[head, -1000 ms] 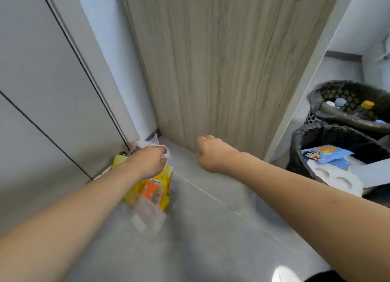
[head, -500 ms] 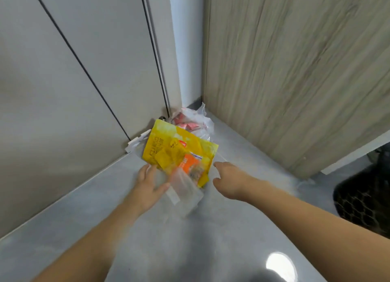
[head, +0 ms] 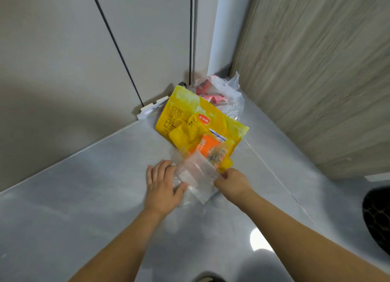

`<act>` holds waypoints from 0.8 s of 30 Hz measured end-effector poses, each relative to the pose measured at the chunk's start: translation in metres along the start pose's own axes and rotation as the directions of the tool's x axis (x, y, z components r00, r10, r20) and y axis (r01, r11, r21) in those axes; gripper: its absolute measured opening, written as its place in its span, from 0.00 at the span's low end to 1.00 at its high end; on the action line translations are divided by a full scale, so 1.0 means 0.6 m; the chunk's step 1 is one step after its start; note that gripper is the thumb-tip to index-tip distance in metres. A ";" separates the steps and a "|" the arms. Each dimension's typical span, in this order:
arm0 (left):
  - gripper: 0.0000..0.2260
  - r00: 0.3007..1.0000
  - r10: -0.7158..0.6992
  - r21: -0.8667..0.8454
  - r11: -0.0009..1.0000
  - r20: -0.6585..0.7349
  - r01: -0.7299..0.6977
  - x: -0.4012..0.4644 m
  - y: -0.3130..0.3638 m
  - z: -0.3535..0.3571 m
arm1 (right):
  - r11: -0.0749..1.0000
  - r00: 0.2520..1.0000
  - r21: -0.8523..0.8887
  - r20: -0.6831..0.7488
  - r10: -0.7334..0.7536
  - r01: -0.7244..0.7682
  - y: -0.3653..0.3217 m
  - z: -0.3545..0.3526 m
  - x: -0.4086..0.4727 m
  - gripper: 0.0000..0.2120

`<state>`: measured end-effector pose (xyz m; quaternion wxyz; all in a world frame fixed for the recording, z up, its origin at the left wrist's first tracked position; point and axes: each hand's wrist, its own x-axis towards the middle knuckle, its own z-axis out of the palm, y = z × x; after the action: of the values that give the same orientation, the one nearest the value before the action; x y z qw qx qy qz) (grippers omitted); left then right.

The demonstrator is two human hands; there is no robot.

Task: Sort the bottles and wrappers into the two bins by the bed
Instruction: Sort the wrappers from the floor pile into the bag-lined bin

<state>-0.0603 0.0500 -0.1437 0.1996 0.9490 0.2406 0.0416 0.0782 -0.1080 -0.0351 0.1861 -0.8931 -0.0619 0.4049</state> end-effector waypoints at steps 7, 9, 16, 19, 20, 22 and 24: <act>0.16 0.997 0.013 0.036 0.999 -0.073 -0.011 -0.003 0.002 0.013 | 0.991 0.995 -0.104 -0.049 -0.090 0.084 0.002 0.002 0.011 0.11; 0.15 0.995 0.005 0.029 1.000 -0.101 -0.003 -0.002 0.001 0.015 | 0.986 0.992 -0.127 -0.053 -0.115 0.107 0.003 -0.006 0.011 0.12; 0.09 0.952 -0.253 -0.312 0.931 -0.175 0.190 0.018 0.007 -0.011 | 0.971 0.979 -0.157 -0.072 -0.192 0.179 0.010 -0.076 -0.006 0.08; 0.05 0.888 -0.448 -0.478 0.805 -0.101 0.351 0.046 0.016 -0.043 | 0.962 0.968 -0.174 -0.096 -0.231 0.213 0.014 -0.130 -0.022 0.07; 0.05 0.884 -0.459 -0.481 0.798 -0.095 0.362 0.056 0.026 -0.058 | 0.960 0.963 -0.174 -0.117 -0.243 0.221 0.017 -0.150 -0.031 0.07; 0.06 0.900 -0.425 -0.475 0.813 -0.090 0.336 0.077 0.055 -0.089 | 0.960 0.950 -0.155 -0.172 -0.260 0.235 0.026 -0.190 -0.051 0.06; 0.06 0.936 -0.344 -0.491 0.829 -0.072 0.267 0.096 0.095 -0.115 | 0.958 0.935 -0.122 -0.217 -0.280 0.258 0.036 -0.230 -0.077 0.06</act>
<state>0.0032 0.0562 -0.0585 0.4098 0.8139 0.3869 0.1411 0.1495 -0.1791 0.0720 0.2044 -0.9249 -0.1800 0.2652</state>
